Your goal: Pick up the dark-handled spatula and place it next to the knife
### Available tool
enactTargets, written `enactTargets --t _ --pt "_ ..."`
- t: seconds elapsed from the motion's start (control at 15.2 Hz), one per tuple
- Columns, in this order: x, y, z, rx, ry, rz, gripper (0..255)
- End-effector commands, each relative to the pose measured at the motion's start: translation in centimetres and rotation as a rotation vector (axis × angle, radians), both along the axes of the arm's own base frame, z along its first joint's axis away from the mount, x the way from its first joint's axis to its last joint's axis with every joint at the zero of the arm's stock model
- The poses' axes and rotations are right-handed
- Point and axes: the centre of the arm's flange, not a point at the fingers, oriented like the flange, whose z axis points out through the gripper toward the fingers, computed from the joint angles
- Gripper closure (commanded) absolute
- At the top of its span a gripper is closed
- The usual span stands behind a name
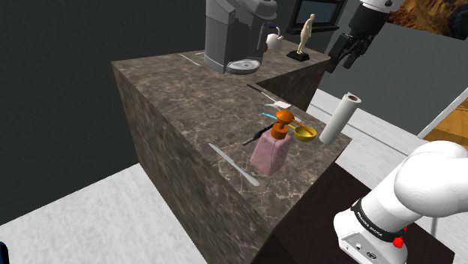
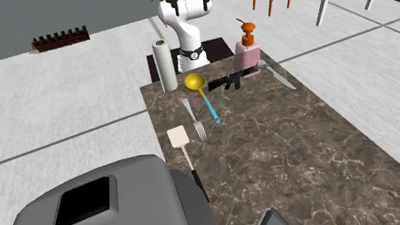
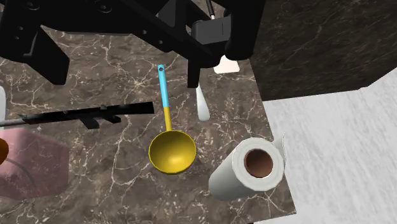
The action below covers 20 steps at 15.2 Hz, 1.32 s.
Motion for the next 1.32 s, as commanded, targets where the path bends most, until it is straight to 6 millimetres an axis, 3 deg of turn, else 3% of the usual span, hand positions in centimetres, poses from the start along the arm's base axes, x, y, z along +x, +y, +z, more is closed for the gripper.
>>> enactTargets --t 0.0,1.25 --pt "0.0 0.0 0.0 0.0 0.0 0.0 0" --pt "19.2 -9.1 -13.9 0.018 0.022 0.086 0"
